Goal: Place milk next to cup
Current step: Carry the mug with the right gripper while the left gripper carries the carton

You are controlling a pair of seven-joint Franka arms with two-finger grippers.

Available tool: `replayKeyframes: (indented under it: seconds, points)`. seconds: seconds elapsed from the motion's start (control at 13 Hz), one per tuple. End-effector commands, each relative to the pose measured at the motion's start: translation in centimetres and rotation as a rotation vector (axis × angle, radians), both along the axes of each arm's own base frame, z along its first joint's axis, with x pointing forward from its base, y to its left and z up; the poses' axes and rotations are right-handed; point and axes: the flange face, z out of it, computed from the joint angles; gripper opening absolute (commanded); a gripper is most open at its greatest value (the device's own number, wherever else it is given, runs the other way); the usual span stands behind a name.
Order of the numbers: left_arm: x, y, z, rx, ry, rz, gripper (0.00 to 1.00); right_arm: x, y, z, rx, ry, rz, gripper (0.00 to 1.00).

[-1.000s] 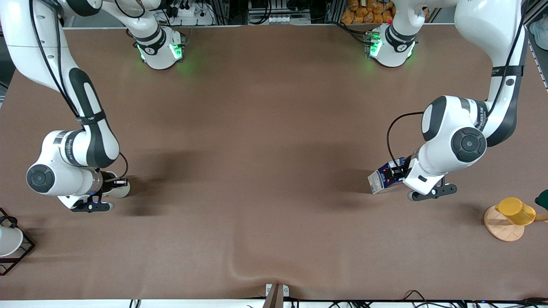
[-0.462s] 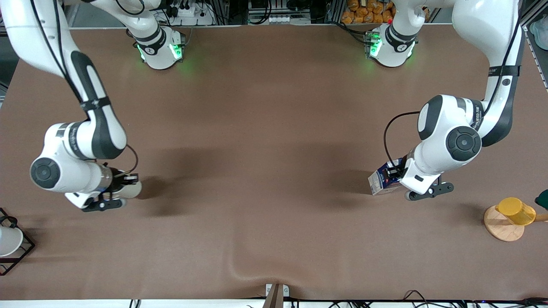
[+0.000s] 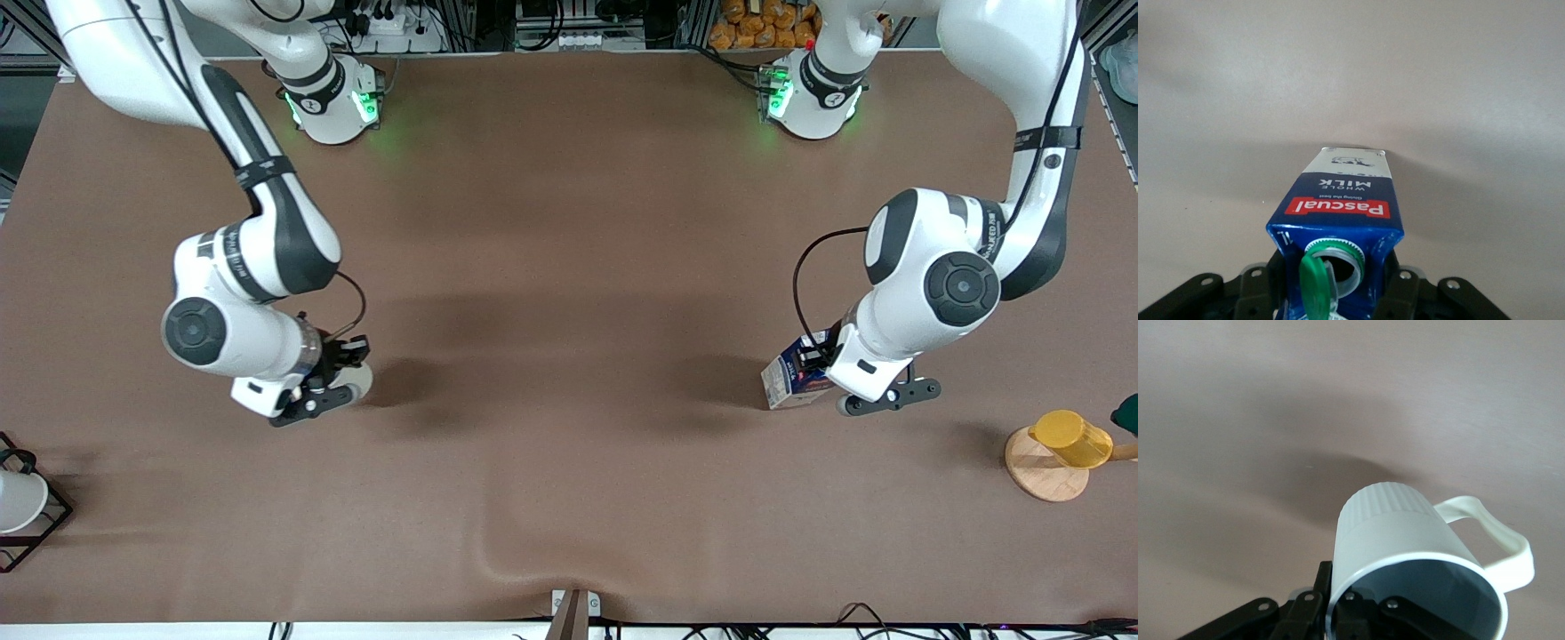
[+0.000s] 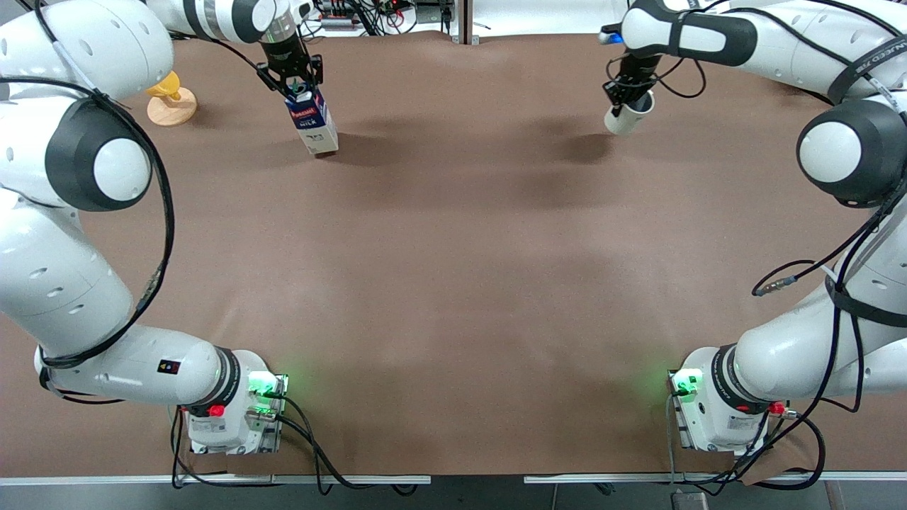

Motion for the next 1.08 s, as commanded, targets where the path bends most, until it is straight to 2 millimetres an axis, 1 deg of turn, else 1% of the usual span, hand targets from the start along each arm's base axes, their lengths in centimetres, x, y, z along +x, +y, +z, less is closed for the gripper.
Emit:
replayKeyframes:
  seconds: [0.0,0.08,0.15,0.23,0.38,0.54,0.69,0.77,0.85,1.0]
  points:
    - [-0.7,-0.8,2.4,0.019,-0.01,-0.024,0.55,-1.3,7.0,1.6,-0.01,-0.013,-0.085,0.0]
    - [-0.8,-1.0,3.0,0.016,-0.019,-0.027,0.55,-1.4,9.5,1.7,-0.016,-0.018,-0.147,0.0]
    - [-0.9,-1.0,3.3,0.015,-0.023,-0.03,0.55,-1.0,10.7,1.3,-0.017,-0.015,-0.211,0.0]
    - [-0.9,-0.9,3.9,0.014,-0.032,-0.03,0.55,-1.0,11.9,0.7,-0.021,-0.01,-0.239,0.0]
    - [-1.1,-1.4,4.6,0.01,-0.041,-0.036,0.55,-1.0,14.9,0.0,-0.005,-0.026,-0.213,0.0]
    - [-1.1,-1.7,5.3,0.007,-0.046,-0.038,0.55,-1.6,19.0,-0.7,0.02,-0.061,-0.189,0.0]
    - [-1.1,-1.8,5.9,0.01,-0.036,-0.037,0.55,-2.4,22.0,-2.6,0.043,-0.09,-0.245,0.0]
    - [-1.2,-2.1,6.3,0.01,-0.029,-0.042,0.55,-2.5,22.9,-3.5,0.047,-0.09,-0.258,0.0]
    - [-1.5,-2.4,6.7,0.01,-0.027,-0.043,0.55,-2.3,23.5,-3.9,0.049,-0.086,-0.27,0.0]
    - [-1.8,-2.3,7.5,0.012,-0.028,-0.043,0.55,-3.2,25.5,-4.4,0.044,-0.074,-0.321,0.0]
